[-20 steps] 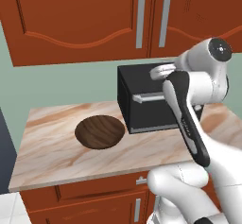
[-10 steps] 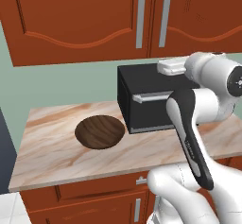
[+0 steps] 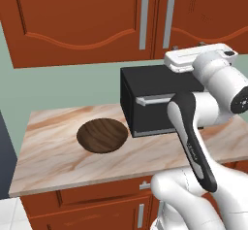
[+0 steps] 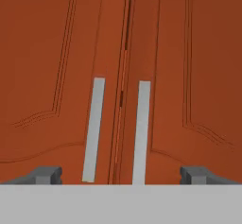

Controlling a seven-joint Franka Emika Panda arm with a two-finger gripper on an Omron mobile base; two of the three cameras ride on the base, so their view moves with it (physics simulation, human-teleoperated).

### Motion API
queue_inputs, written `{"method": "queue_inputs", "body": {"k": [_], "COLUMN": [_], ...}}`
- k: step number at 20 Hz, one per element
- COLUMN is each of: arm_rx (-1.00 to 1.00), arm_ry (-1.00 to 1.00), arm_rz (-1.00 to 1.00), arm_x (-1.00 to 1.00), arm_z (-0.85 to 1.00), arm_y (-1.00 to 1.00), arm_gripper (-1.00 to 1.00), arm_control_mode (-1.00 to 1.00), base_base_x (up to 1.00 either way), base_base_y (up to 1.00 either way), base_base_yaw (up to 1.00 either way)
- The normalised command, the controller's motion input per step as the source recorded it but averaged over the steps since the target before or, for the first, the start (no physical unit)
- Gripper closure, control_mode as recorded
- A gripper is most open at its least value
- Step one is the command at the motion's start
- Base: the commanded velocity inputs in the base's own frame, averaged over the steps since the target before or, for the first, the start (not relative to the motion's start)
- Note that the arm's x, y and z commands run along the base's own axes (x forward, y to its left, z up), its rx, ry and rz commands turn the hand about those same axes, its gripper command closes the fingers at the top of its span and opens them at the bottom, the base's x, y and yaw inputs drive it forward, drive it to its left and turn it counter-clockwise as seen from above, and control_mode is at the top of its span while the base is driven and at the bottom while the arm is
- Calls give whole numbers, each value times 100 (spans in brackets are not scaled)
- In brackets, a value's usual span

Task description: Open the cabinet. Pick the orange and apple from the cabinet and place them into the bowl. Then close the cabinet.

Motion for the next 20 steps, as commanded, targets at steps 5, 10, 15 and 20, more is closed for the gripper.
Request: {"method": "queue_inputs", "body": {"k": [5,10,15,20], "arm_rx": [0,0,1,0], "arm_ry": [-8,0,0,1], "arm_rz": [0,0,0,0], "arm_x": [2,19,44,56], "arm_z": [12,5,1,0], "arm_y": [-7,-19,-16,-6], "arm_gripper": [-100,-100,-100,-100], "arm_control_mode": [-100,-100,-100,-100], "base_base_x": [0,0,0,0], "base_base_y": [0,0,0,0], "base_base_yaw": [0,0,0,0]}}
